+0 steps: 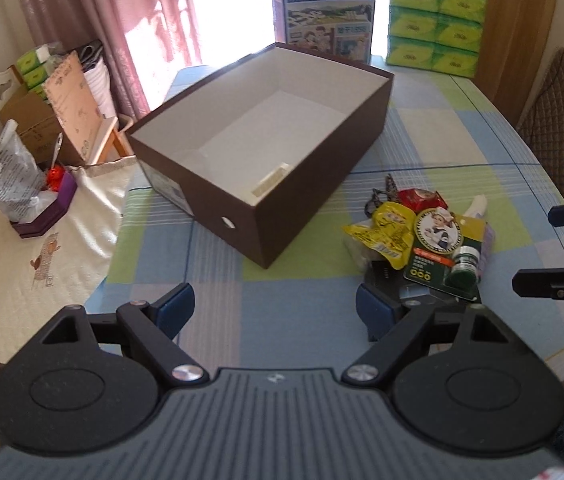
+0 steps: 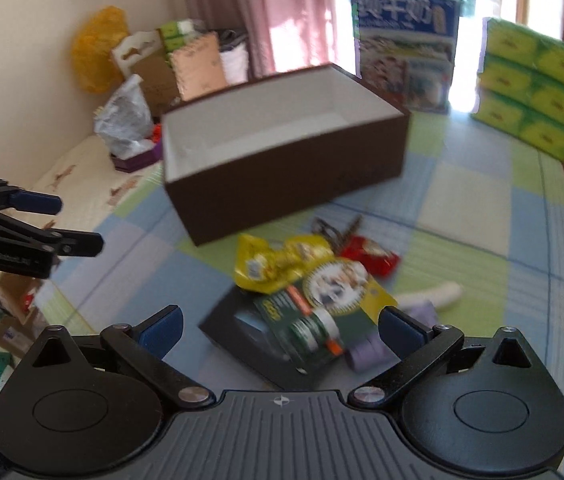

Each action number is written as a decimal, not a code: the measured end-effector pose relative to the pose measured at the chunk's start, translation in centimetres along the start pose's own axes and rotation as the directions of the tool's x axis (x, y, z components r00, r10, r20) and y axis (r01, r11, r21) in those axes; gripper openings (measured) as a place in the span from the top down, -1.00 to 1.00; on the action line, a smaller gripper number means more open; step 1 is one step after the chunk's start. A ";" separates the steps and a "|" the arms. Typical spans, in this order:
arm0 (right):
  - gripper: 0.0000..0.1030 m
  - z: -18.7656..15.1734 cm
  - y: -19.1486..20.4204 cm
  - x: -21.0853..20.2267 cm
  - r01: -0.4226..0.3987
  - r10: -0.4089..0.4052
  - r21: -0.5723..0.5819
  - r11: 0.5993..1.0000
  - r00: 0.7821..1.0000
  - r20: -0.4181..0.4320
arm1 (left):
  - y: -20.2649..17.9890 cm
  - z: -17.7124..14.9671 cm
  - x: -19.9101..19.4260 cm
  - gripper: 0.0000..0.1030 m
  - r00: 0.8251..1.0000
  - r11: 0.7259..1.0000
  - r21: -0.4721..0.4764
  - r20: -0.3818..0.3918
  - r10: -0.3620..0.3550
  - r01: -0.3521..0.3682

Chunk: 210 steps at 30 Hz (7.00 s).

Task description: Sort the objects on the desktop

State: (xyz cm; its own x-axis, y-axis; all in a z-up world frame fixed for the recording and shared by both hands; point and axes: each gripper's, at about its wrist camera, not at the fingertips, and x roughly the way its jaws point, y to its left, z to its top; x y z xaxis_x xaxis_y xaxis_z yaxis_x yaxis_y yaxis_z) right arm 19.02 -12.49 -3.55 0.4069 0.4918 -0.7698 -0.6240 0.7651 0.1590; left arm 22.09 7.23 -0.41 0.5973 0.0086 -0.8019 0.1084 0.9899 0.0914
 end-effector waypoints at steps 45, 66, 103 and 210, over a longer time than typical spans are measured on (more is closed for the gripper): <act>0.36 -2.6 -4.7 7.0 0.130 -0.131 -0.091 0.987 0.991 -0.005 | -3.3 3.4 13.2 -0.62 0.958 0.968 -0.042 -0.139 -0.251 0.248; 0.36 -5.5 -12.4 2.4 0.308 -0.303 0.186 0.933 0.951 -0.052 | -9.5 6.7 16.0 -0.63 0.941 0.807 0.486 -0.128 -0.313 0.335; 0.35 -6.8 -13.3 1.5 0.310 -0.302 0.263 0.914 0.951 -0.071 | -8.7 7.7 18.1 0.78 0.942 0.786 0.522 -0.135 -0.306 0.330; 0.35 15.7 -1.8 7.2 -0.046 0.082 -0.178 0.983 0.976 0.203 | 5.8 19.0 10.8 -0.02 0.963 0.914 0.350 0.094 -0.252 0.205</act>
State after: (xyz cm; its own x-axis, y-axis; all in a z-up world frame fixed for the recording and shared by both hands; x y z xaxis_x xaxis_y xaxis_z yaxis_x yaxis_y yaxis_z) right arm 33.52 -3.81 0.28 0.4812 0.6272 -0.6125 -0.7509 0.6554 0.0812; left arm 44.31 10.36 2.68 0.6224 -0.2547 -0.7401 0.5000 0.8569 0.1255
